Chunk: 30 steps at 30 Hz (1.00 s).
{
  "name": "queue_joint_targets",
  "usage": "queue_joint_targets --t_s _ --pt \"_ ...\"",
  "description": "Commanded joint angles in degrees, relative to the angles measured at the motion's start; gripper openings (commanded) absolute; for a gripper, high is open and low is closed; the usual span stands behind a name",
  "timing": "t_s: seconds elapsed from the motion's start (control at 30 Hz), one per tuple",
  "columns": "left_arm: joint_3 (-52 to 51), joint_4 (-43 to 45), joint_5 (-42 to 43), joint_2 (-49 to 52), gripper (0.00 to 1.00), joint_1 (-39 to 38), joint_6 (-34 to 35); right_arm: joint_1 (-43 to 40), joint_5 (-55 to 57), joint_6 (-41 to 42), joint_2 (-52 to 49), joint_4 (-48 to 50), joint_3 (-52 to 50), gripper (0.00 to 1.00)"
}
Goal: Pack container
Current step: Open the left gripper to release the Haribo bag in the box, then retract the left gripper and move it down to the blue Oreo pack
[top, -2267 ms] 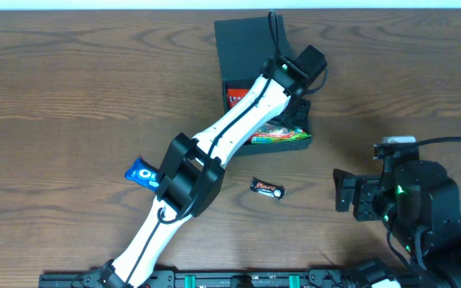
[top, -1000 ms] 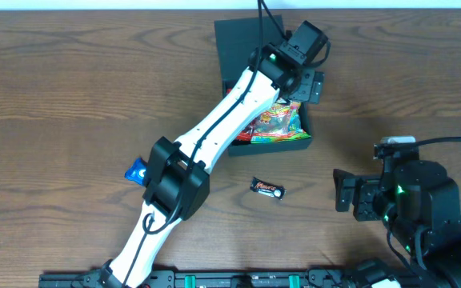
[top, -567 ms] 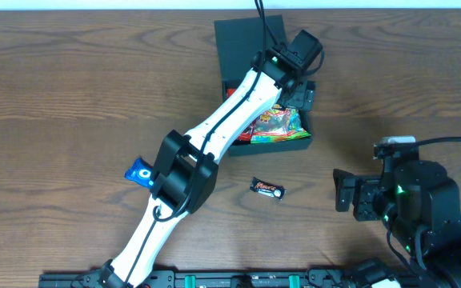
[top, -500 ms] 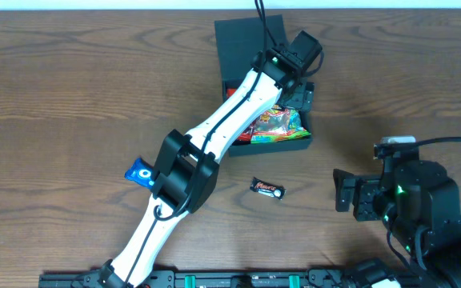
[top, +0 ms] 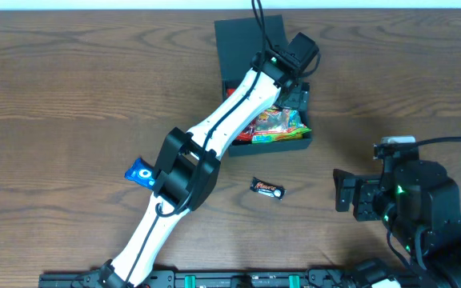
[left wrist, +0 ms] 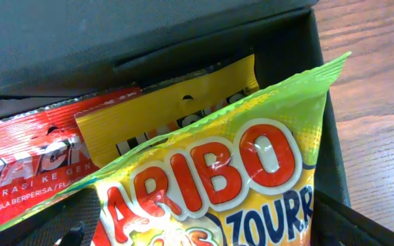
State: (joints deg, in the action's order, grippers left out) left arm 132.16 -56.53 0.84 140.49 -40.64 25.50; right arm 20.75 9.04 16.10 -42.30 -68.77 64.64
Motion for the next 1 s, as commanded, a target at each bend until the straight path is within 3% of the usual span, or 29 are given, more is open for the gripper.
queue_joint_targets --t_s 0.0,0.27,0.5,0.73,0.97 --pt "1.1 -0.2 -1.5 1.7 0.96 0.7 0.3 0.2 0.6 0.6 0.0 0.0 0.1 0.99" --pt "1.1 -1.0 -1.5 -4.4 0.96 0.7 -0.2 0.2 0.6 0.6 0.0 0.0 0.1 0.99" --pt "1.1 -7.3 -1.6 -14.3 0.96 0.7 0.3 0.2 0.6 0.6 0.0 0.0 0.1 0.99" --pt "1.1 -19.8 -10.2 -25.9 0.96 0.7 11.0 0.2 0.6 0.6 0.0 0.0 0.1 0.99" --pt "1.1 -40.0 -14.4 -31.7 0.95 0.9 22.3 0.2 0.6 0.6 0.0 0.0 0.1 0.99"
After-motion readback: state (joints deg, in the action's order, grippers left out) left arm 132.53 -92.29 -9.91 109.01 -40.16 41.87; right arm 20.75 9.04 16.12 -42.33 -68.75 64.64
